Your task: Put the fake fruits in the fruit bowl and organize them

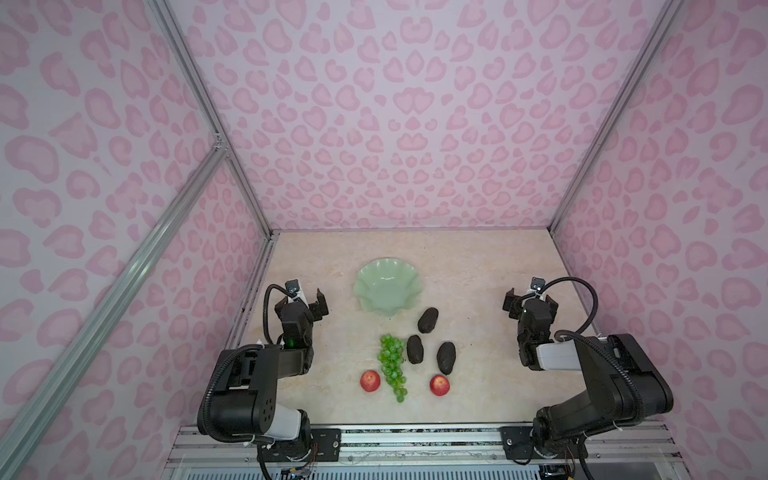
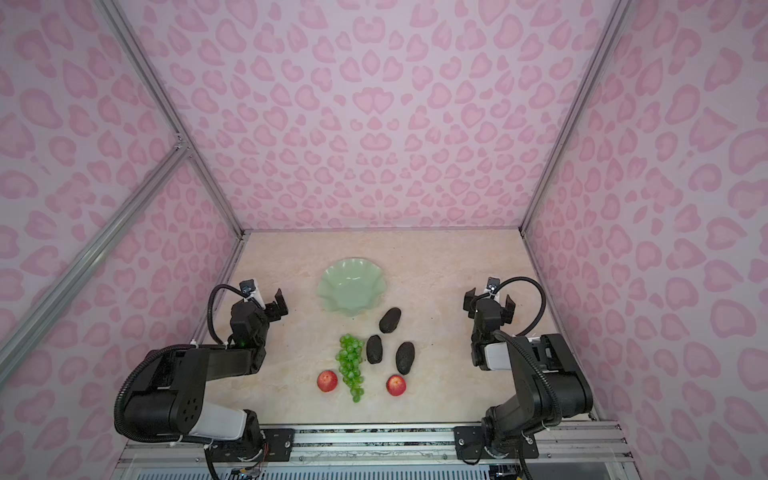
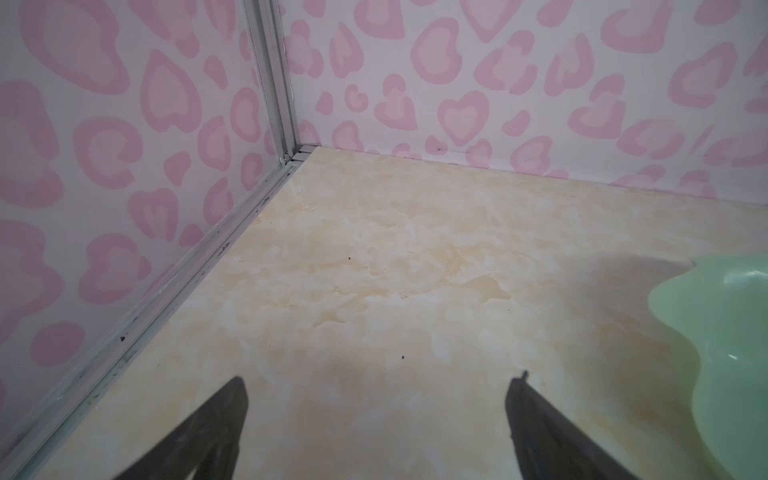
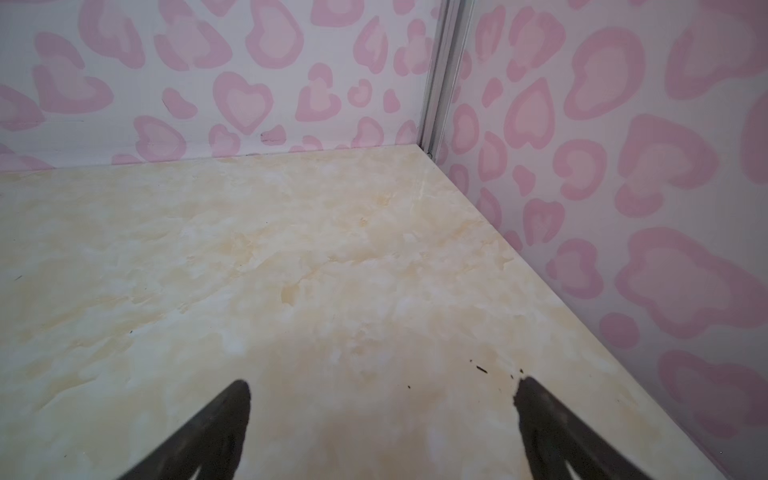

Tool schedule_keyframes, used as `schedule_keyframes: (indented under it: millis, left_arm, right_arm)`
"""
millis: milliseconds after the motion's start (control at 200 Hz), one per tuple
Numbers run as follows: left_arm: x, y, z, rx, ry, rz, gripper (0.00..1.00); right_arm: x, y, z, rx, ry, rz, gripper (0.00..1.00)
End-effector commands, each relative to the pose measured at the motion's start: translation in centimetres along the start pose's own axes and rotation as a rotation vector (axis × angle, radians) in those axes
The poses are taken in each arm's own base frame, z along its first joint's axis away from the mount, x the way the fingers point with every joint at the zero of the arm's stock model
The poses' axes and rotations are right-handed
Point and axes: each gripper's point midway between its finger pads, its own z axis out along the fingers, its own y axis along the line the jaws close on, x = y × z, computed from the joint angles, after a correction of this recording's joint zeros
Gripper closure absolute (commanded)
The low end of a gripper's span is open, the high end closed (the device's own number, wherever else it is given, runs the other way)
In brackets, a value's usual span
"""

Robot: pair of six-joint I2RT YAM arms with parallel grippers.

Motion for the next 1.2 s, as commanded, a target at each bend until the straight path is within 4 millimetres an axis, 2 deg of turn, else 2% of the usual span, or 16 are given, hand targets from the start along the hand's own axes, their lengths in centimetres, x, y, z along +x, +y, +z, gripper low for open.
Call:
schedule_keyframes:
  millis: [0,1060,1195]
  left_arm:
    - [-0.78,-0.2,0.05,0.008,-0.027,0.002,0.03]
    - [-0.83,-0.16,-0.04,0.009,-0.032,0.002,0.02]
    - [-1.2,-0.72,-0.06,0.036,-0.026,0.017,0.02]
  right_arm:
    - [-0.12,-0.26,0.02,0.017,-0.007,0.006,0.01]
    - [-0.14,-0.34,0.01,0.018,-0.007,0.008,0.01]
    - [-0.25,-0.28,-0.06,0.018,-0.012,0.005,0.01]
